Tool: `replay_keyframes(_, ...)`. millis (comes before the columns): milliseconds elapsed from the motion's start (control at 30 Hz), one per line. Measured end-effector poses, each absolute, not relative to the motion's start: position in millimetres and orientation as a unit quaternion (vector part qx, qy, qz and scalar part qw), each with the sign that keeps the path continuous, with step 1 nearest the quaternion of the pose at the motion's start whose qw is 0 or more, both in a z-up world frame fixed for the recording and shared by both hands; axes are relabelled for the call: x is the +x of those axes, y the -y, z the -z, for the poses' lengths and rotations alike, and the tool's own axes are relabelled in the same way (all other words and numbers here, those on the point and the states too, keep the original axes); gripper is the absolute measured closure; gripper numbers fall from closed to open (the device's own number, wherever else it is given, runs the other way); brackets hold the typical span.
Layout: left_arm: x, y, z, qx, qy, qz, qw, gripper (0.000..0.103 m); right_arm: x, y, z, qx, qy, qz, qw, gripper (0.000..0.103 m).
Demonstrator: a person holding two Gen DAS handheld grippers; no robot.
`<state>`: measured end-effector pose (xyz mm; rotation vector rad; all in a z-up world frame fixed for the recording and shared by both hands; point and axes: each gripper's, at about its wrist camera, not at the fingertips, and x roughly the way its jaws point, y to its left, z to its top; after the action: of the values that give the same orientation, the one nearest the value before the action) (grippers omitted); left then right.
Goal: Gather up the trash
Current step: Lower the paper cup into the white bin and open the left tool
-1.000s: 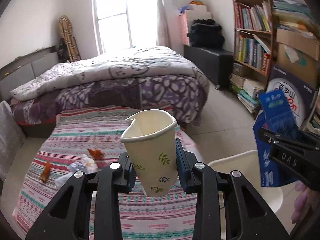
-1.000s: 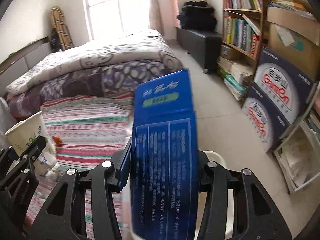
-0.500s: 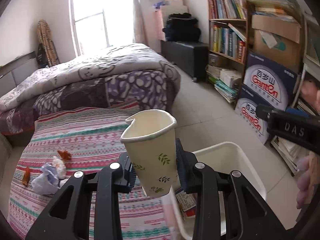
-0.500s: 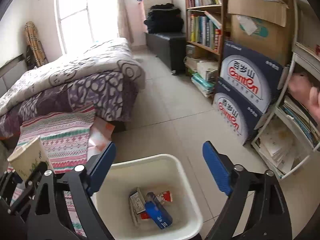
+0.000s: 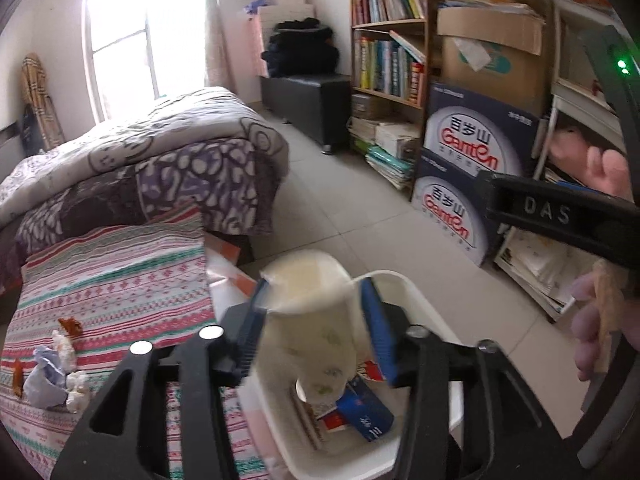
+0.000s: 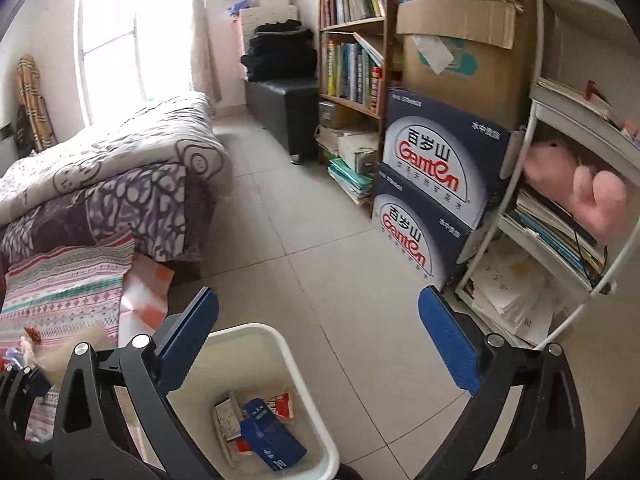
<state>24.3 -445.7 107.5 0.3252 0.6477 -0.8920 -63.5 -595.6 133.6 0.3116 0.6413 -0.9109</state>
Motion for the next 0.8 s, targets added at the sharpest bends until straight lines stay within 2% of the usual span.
replay_keyframes(133, 22.0, 444.4, -106.6, 0.156, -0.306, 0.424, 0.838, 0.038, -63.8, 597.0, -134.7, 0.158, -0.301, 0.43, 0.836, 0.007)
replay_keyframes(333, 32.4, 431.6, -106.9, 0.153, -0.313, 0.398, 0.849, 0.029, -49.6, 580.5, -135.7, 0.145, -0.305, 0.413, 0.846, 0.007)
replay_keyframes(800, 91.8, 361.1, -91.5, 0.151, -0.372, 0.266, 0.876, 0.024, 5.8, 521.6, -134.7, 0.128, -0.331, 0.338, 0.872, 0.007)
